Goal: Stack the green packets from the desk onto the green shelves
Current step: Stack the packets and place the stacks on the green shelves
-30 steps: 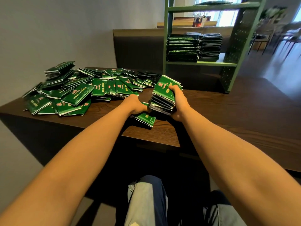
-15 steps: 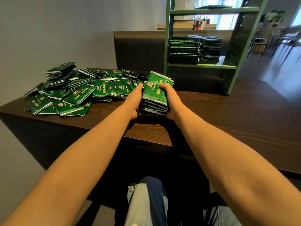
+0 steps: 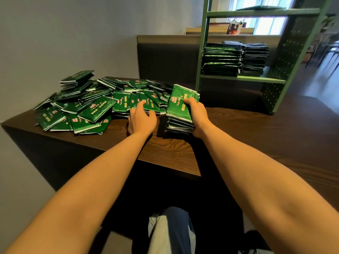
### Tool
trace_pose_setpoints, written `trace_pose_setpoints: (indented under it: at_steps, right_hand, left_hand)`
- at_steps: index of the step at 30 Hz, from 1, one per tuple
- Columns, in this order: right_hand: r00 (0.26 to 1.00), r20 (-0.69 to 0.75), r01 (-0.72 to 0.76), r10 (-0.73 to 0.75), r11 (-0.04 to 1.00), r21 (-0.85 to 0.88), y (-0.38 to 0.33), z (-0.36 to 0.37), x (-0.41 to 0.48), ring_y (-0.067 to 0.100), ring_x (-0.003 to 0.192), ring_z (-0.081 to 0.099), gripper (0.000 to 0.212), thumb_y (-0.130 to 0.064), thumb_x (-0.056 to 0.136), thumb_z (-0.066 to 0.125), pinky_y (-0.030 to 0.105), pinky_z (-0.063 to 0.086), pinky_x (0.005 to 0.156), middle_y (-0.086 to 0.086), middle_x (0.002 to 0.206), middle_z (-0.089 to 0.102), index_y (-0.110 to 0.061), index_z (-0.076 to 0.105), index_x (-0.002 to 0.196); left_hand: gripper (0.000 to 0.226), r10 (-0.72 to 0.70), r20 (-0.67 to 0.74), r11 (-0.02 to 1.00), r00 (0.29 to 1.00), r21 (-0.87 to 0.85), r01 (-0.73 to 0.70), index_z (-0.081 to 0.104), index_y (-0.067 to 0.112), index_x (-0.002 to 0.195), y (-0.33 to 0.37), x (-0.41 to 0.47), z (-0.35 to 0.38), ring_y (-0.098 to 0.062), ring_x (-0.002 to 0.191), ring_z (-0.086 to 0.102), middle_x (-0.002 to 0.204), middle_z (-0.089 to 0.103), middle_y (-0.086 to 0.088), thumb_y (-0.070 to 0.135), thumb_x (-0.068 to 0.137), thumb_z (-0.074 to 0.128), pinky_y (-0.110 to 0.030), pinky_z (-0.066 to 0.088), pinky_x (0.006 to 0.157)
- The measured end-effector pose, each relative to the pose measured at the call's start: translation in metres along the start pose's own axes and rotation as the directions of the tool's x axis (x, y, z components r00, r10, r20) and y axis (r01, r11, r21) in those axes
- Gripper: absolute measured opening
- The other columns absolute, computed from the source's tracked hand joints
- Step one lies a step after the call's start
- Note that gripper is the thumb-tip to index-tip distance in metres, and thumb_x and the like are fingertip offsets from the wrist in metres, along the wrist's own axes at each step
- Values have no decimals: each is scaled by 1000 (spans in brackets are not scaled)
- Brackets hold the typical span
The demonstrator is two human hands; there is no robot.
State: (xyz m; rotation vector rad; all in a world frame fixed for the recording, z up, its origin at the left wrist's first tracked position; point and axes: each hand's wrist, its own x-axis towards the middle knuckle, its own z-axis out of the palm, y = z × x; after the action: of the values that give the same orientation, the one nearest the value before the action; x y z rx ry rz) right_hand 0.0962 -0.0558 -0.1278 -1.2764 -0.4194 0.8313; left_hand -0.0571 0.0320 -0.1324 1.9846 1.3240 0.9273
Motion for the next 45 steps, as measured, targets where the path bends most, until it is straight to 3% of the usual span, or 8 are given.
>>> trace_pose_setpoints:
  at_steps: [11, 18, 21, 24, 28, 34, 40, 45]
  right_hand:
    - [1000, 26, 9, -7, 996, -92, 6, -4, 5, 33, 102, 75, 102, -56, 56, 81, 44, 61, 80, 15, 126, 70, -13, 51, 145]
    - [999, 41, 39, -35, 994, -97, 2, -5, -6, 29, 106, 73, 93, -52, 61, 78, 52, 58, 97, 11, 124, 69, -14, 49, 141]
    - [999, 39, 38, -34, 994, -104, 2, -6, -9, 29, 107, 71, 73, -44, 78, 75, 48, 59, 94, 12, 125, 67, -13, 49, 139]
    - [999, 17, 46, -44, 990, -134, 3, -7, -11, 25, 104, 70, 57, -37, 92, 70, 40, 57, 83, 8, 121, 65, -12, 48, 139]
    - [996, 0, 88, -89, 979, -186, 5, -3, -15, 23, 109, 65, 74, -44, 88, 71, 47, 53, 99, 5, 128, 61, -12, 41, 147]
    - [994, -34, 91, -101, 974, -207, 0, -3, -26, 30, 126, 55, 97, -53, 75, 73, 51, 45, 110, 9, 144, 51, -17, 31, 155]
    - [977, -158, 108, -145, 970, -219, -14, -37, -29, 22, 111, 57, 73, -37, 93, 68, 37, 45, 94, 3, 124, 55, -15, 30, 152]
    - [974, -187, 93, -129, 977, -189, -26, -60, -41, 28, 112, 65, 70, -33, 94, 71, 51, 53, 104, 4, 118, 60, -18, 32, 150]
  left_hand:
    - [37, -166, -81, 983, 983, -95, 158, 58, 33, 136, -3, 12, 4, -27, 123, 53, 125, 66, 4, 34, 100, 49, -40, 30, 107]
    - [10, -136, -213, 945, 968, -320, 62, 65, 14, 97, -7, 12, 5, -26, 95, 58, 94, 61, 1, 23, 93, 65, -35, 44, 74]
    - [36, -162, -105, 939, 981, -322, 120, 52, 13, 123, -8, 9, -1, -22, 85, 57, 98, 56, -3, 17, 90, 67, -30, 41, 68]
    - [53, -171, 60, 941, 983, -287, 181, 49, 7, 133, -7, 12, -5, -25, 106, 57, 119, 57, -8, 22, 88, 71, -32, 45, 87]
    - [18, -179, 128, 930, 976, -301, 210, 58, 13, 75, -2, 11, -14, -17, 65, 42, 71, 47, -3, 20, 88, 68, -28, 37, 73]
    - [14, -205, 183, 897, 962, -357, 259, 61, 10, 76, 8, -1, -27, -21, 75, 51, 71, 56, -3, 10, 90, 57, -30, 39, 71]
    - [5, -294, 360, 583, 886, -667, 464, 52, 19, 93, 31, -13, -21, -18, 73, 65, 78, 52, -1, 14, 94, 51, -29, 36, 57]
    - [10, -221, 468, 498, 856, -700, 512, 51, 17, 105, 63, -30, -2, -14, 64, 57, 70, 51, 1, 20, 95, 50, -28, 31, 55]
